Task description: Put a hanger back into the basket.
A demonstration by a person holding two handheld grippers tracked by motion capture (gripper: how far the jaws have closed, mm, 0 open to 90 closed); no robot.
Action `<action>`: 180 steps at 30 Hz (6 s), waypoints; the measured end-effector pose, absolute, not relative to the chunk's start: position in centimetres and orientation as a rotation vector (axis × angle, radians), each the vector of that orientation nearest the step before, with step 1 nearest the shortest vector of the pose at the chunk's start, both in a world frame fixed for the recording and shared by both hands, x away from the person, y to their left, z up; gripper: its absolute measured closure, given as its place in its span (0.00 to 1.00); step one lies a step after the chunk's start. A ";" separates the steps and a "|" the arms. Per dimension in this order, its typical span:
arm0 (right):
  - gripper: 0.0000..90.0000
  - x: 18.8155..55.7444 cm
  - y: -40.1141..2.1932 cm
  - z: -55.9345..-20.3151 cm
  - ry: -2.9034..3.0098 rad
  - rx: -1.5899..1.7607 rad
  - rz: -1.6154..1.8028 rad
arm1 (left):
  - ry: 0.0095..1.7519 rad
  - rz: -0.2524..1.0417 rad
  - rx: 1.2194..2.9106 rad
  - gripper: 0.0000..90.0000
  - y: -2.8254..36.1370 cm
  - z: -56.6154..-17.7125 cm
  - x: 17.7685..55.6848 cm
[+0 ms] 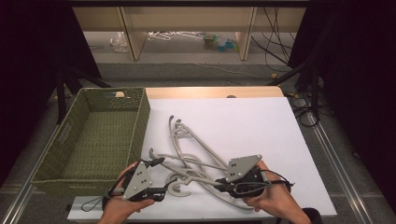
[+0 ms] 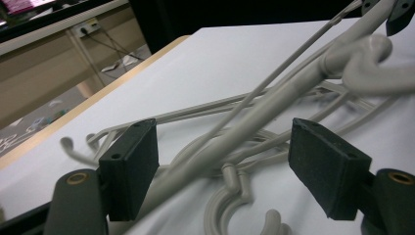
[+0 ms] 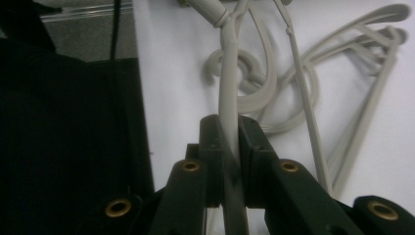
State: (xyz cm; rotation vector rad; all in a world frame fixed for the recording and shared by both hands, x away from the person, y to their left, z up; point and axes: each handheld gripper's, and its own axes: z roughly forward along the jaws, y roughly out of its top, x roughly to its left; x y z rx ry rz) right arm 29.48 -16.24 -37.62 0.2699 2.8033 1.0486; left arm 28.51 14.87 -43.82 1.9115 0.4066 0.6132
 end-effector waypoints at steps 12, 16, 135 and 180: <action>0.92 29.1 -16.1 -37.8 2.844 0.212 1.062 | 0.240 0.576 2.054 0.51 13.3 -44.5 29.1; 0.92 29.1 -16.2 -37.9 2.844 0.203 1.065 | 0.191 0.563 2.089 0.63 13.0 -44.5 29.2; 0.24 30.3 -20.5 -40.7 2.477 0.650 1.342 | 1.012 0.691 1.884 0.88 38.4 -33.9 38.2; 0.25 30.5 -20.4 -41.3 2.491 0.658 1.336 | 1.360 0.664 1.971 0.80 40.8 -41.3 41.4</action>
